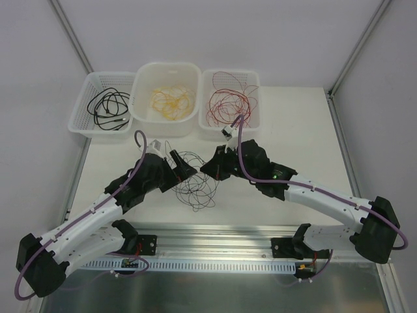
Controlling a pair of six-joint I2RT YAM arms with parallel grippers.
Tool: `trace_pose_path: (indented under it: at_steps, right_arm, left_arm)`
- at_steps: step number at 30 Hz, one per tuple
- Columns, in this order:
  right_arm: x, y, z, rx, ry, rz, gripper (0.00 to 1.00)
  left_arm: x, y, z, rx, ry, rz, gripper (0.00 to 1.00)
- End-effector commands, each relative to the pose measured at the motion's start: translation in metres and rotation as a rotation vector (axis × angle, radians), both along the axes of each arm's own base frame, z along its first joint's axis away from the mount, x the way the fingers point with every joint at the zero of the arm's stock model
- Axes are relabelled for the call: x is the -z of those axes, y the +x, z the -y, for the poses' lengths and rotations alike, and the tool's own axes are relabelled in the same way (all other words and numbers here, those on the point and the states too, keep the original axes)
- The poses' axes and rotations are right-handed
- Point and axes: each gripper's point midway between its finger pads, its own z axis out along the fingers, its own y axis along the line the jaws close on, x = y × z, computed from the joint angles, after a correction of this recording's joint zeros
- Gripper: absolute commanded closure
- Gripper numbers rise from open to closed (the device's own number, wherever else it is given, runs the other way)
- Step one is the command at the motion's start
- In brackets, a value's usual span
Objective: Untangle the cables
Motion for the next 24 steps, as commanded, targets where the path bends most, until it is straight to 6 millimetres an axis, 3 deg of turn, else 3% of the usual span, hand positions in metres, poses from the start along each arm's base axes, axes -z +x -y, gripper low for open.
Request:
trace_pose_path:
  at_steps: [1,6,11,14,15,16,19,24]
  right_arm:
    - [-0.041,-0.006,-0.011,-0.024,0.127,0.051,0.99]
    - [-0.042,-0.006,-0.017,-0.025,0.142,0.045,0.99]
    - [-0.045,-0.007,-0.018,-0.029,0.149,0.049,0.99]
    - [-0.042,-0.009,-0.018,-0.033,0.14,0.046,0.99]
    - [-0.041,-0.008,-0.017,-0.027,0.134,0.045,0.99]
    - [-0.035,-0.009,-0.015,-0.027,0.112,0.045,0.99]
    - [-0.019,-0.005,-0.003,0.019,0.047,0.03,0.99]
    - [0.001,0.0,0.02,0.09,-0.059,0.041,0.95]
  left_arm:
    - [-0.017,0.014,0.007,-0.091,-0.13,0.036,0.03]
    - [-0.006,0.01,0.021,-0.043,-0.138,-0.015,0.08]
    - [0.004,0.012,0.022,-0.059,-0.142,-0.029,0.26]
    - [0.0,0.015,0.022,-0.062,-0.143,-0.006,0.54]
    - [-0.003,0.016,0.022,-0.059,-0.139,0.009,0.7]
    - [-0.006,0.017,0.021,-0.064,-0.139,0.021,0.8]
    - [-0.02,0.019,0.018,-0.055,-0.137,0.078,1.0]
    - [-0.044,0.024,0.008,-0.077,-0.129,0.183,1.0]
